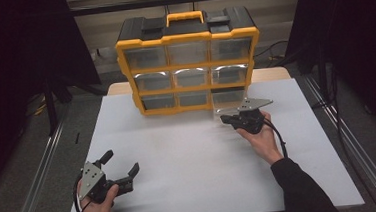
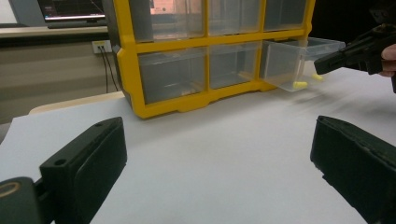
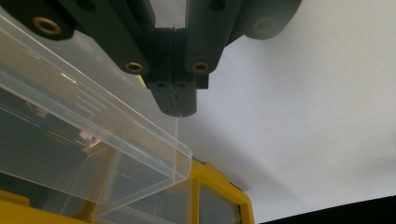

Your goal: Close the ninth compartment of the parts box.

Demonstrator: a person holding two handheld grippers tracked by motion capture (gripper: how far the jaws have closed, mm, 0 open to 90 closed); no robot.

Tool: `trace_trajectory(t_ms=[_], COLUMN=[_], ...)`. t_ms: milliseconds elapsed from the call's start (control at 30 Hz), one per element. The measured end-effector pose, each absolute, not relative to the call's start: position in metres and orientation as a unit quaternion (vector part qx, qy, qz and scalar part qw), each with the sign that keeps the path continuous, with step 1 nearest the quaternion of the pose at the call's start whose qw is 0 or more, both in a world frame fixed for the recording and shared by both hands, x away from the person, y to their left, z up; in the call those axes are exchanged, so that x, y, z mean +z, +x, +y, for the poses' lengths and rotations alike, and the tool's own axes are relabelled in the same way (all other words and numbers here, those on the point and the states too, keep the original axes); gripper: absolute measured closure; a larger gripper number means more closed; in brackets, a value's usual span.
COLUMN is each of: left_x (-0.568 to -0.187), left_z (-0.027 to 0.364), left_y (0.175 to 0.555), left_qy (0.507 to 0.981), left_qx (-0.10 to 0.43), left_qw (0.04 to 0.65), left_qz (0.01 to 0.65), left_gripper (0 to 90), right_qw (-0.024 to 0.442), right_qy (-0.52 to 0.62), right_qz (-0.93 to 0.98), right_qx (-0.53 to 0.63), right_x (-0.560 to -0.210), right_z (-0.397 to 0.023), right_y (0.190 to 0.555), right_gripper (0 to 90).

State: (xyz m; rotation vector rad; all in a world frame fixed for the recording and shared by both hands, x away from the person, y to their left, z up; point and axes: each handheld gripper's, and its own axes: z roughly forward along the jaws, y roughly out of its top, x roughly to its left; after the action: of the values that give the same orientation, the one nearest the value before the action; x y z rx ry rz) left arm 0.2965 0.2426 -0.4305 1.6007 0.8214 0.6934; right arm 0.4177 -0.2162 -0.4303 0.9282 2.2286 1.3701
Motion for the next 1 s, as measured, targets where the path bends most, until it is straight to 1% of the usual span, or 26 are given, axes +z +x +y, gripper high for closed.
trace_trajectory(t_ms=[300, 1000], left_x=[-0.43, -0.43], left_z=[0.243, 0.243], left_y=[0.296, 0.296], left_qy=[0.682, 0.683], left_qx=[0.296, 0.295], left_qw=[0.57, 0.57], left_qz=[0.349, 0.349], left_gripper=[3.7, 3.7], right_qw=[0.19, 0.195], right_qy=[0.336, 0.34], right_qz=[0.786, 0.784], right_qx=[0.483, 0.482], right_x=[-0.429, -0.43], right_z=[-0.22, -0.217], right_y=[0.424, 0.431], right_gripper=[90.0, 90.0])
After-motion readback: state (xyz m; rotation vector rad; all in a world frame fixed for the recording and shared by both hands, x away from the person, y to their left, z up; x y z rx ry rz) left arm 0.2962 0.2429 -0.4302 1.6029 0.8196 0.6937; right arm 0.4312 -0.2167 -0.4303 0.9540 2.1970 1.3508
